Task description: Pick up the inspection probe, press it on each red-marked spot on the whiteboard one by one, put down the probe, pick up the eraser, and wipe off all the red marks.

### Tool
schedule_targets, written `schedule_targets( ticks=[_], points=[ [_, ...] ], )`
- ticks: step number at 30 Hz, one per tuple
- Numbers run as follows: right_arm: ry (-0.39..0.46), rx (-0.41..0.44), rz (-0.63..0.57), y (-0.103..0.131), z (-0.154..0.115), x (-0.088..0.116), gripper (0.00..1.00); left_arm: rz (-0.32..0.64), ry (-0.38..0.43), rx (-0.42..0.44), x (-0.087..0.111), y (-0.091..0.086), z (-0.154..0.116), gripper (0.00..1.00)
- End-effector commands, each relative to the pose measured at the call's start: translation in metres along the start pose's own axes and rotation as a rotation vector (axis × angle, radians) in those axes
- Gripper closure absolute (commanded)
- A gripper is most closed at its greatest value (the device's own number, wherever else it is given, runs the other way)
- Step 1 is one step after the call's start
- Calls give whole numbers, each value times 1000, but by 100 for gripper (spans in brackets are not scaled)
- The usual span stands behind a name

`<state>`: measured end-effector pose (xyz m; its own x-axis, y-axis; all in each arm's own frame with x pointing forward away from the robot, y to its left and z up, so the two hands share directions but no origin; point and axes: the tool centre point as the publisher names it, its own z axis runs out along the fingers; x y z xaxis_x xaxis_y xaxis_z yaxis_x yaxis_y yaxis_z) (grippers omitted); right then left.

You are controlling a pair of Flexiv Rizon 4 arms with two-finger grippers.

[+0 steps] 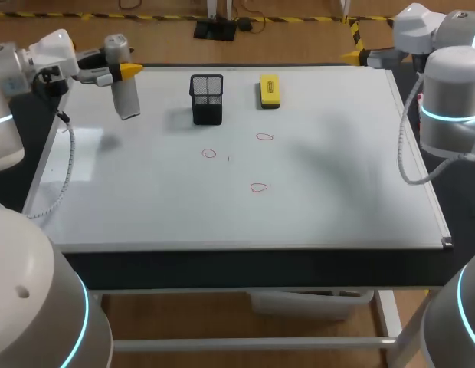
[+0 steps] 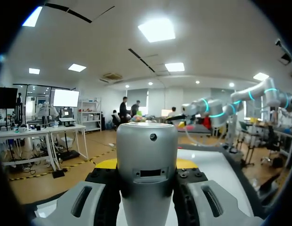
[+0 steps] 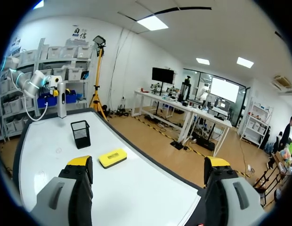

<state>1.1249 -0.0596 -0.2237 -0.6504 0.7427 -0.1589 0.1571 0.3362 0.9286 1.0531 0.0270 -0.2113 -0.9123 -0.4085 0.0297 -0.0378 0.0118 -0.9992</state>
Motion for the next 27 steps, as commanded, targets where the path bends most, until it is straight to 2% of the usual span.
schedule_targets(
  ticks=[1,14,27],
  points=[
    [82,37,-4,1,19,-22,0,1,-1,1,1,-1,0,100],
    [409,217,-128,-1,70,-43,0,1,-1,1,1,-1,0,100],
    [697,421,-361,-2,108,-27,0,1,-1,1,1,-1,0,100]
  ],
)
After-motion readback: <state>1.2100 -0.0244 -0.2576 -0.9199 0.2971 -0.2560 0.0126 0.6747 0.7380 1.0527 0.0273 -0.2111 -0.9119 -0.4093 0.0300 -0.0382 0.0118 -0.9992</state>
